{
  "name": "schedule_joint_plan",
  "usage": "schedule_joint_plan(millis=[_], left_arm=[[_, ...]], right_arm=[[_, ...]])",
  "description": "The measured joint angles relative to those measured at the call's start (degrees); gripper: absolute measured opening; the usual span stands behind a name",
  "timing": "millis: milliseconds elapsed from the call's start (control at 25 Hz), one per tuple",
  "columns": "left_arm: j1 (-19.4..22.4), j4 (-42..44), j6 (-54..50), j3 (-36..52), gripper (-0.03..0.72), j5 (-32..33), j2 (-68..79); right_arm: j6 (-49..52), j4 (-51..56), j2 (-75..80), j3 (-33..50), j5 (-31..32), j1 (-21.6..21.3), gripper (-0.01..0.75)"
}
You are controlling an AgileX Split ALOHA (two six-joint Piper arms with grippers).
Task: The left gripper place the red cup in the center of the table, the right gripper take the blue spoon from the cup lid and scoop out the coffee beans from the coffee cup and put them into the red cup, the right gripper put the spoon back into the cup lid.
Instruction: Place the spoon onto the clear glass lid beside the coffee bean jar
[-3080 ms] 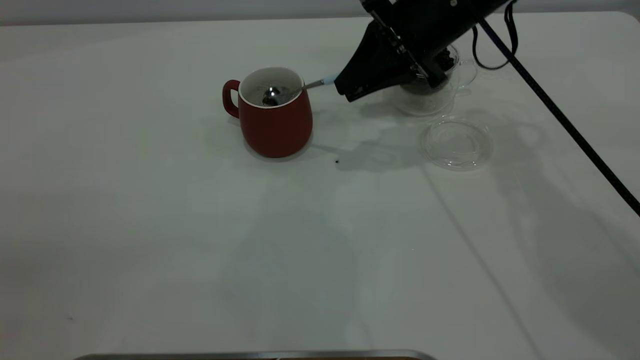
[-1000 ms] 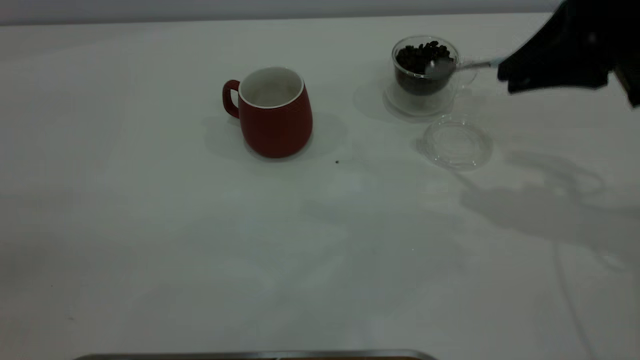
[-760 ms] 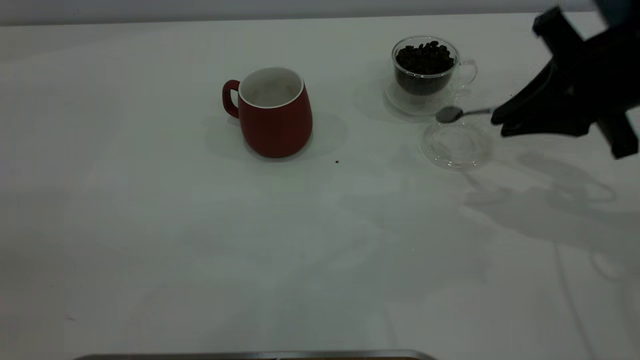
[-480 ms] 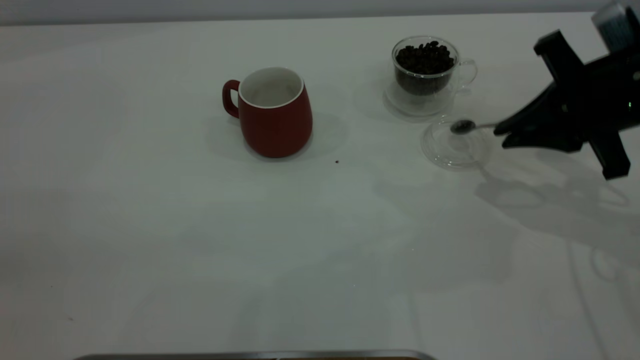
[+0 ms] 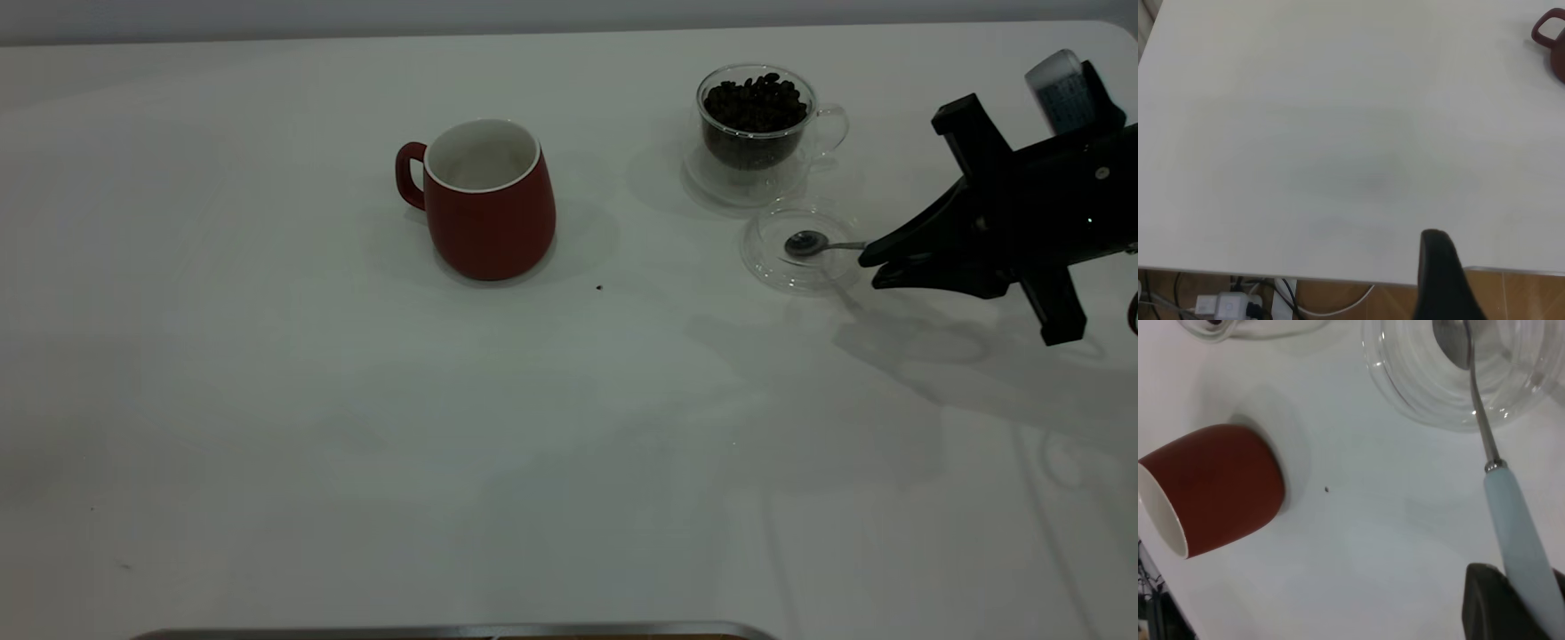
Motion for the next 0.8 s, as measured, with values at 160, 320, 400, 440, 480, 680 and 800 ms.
schedule_joint_plan(millis=[160,320,400,440,480,680,800], left_arm=[[0.0,0.0,0.2,0.0,0.5,0.0,0.0],[0.0,0.0,0.1,0.0,0.5,-0.1,0.0],[0.0,0.0,0.1,0.0,0.5,0.0,0.0],[0.0,0.0,0.1,0.0,0.5,0.0,0.0],[0.0,0.0,0.1,0.0,0.5,0.0,0.0],[0.0,0.0,0.1,0.0,0.5,0.0,0.0],[0.0,0.0,0.1,0.0,0.5,0.0,0.0]], right_arm=[[-0.6,0.0,1.9,-0.6,2.5,0.0,0.097],[-2.6,0.0,2.5,-0.6,4.2,0.0,0.097],[-3.1,0.0,2.7,-0.7,4.3,0.0,0.097],[-3.3,0.0,2.8,-0.8,4.3,0.0,0.097],[-3.4,0.0,2.9,-1.2,4.4,0.0,0.097],[-3.5,0.0,4.7,-3.5,5.6,0.0,0.097],[-3.5,0.0,5.7,-4.1,6.6,0.0,0.097]])
